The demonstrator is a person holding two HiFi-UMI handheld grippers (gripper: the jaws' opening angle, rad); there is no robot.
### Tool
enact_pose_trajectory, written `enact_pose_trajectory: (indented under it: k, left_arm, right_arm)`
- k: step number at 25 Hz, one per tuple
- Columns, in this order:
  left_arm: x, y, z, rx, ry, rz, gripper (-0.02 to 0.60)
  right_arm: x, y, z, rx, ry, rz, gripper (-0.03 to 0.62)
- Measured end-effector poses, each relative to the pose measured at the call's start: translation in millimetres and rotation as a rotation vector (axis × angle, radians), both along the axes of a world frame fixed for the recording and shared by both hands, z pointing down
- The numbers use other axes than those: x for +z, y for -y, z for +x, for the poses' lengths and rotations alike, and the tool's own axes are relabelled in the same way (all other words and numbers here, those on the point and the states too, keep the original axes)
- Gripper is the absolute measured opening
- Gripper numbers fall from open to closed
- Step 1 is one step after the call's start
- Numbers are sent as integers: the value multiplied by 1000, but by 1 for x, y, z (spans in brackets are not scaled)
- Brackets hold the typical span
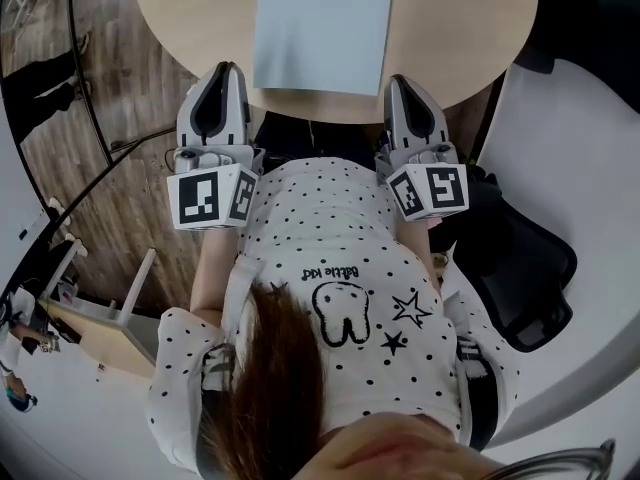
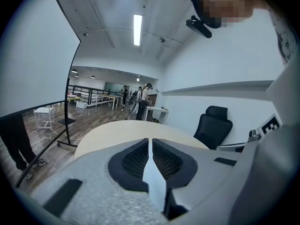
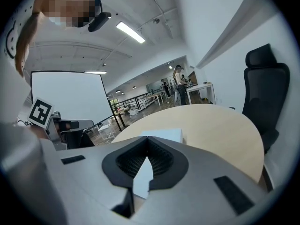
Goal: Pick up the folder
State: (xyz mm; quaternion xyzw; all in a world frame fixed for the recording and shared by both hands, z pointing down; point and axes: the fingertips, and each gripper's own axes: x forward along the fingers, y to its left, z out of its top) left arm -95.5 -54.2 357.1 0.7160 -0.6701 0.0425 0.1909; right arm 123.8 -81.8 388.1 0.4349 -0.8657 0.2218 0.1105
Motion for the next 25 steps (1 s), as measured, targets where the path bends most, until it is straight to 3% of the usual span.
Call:
enact_pose_trajectory:
  k: [10,19,25]
  left_arm:
    - [8,17,8,73,-16,5,34]
    - [7,30,5,83,-14,19,35]
    - [28,54,-3,107,-29,-30,35]
  right_arm:
    - [-1,8,4,54,-6,22,6]
    - [4,24,10,81,17,30,8]
    - [23,48,5,85,42,11,8]
